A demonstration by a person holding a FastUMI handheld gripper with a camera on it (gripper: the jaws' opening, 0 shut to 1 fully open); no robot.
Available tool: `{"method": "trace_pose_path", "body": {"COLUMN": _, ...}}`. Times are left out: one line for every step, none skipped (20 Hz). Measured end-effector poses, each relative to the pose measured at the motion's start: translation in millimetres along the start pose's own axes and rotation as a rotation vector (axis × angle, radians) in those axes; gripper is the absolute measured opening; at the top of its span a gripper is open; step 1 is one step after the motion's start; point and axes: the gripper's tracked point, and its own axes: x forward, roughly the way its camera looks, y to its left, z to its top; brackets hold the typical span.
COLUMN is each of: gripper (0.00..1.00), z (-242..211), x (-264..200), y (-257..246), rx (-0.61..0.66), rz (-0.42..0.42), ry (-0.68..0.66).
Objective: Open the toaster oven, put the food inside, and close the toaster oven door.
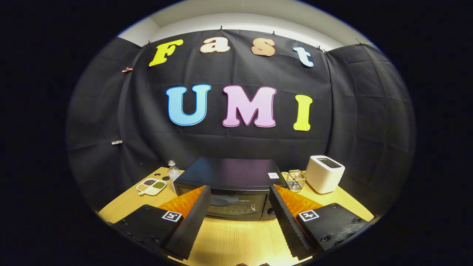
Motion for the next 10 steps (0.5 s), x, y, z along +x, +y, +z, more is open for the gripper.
{"method": "trace_pose_path", "body": {"gripper": 0.98, "z": -3.5, "x": 3.7, "y": 3.0, "rx": -0.002, "rz": 0.003, "ry": 0.013}}
{"method": "trace_pose_path", "body": {"gripper": 0.98, "z": -6.3, "x": 9.7, "y": 5.6, "rx": -0.007, "rz": 0.007, "ry": 0.021}}
{"method": "trace_pose_path", "body": {"gripper": 0.98, "z": -9.5, "x": 14.9, "y": 7.2, "rx": -0.013, "rz": 0.007, "ry": 0.028}}
{"method": "trace_pose_path", "body": {"gripper": 0.98, "z": -12.4, "x": 21.0, "y": 9.2, "rx": -0.016, "rz": 0.007, "ry": 0.036}}
{"method": "trace_pose_path", "body": {"gripper": 0.98, "z": -15.3, "x": 27.2, "y": 10.6, "rx": -0.02, "rz": 0.007, "ry": 0.042}}
{"method": "trace_pose_path", "body": {"gripper": 0.98, "z": -17.8, "x": 34.5, "y": 11.2, "rx": -0.024, "rz": 0.003, "ry": 0.048}}
{"method": "trace_pose_path", "body": {"gripper": 0.98, "z": -20.2, "x": 42.5, "y": 11.8, "rx": -0.026, "rz": -0.001, "ry": 0.051}}
{"method": "trace_pose_path", "body": {"gripper": 0.98, "z": -21.5, "x": 51.1, "y": 12.0, "rx": -0.025, "rz": -0.006, "ry": 0.056}}
{"method": "trace_pose_path", "body": {"gripper": 0.98, "z": -24.8, "x": 59.7, "y": 12.7, "rx": -0.022, "rz": -0.011, "ry": 0.062}}
{"method": "trace_pose_path", "body": {"gripper": 0.98, "z": -28.2, "x": 68.4, "y": 14.4, "rx": -0.02, "rz": -0.011, "ry": 0.071}}
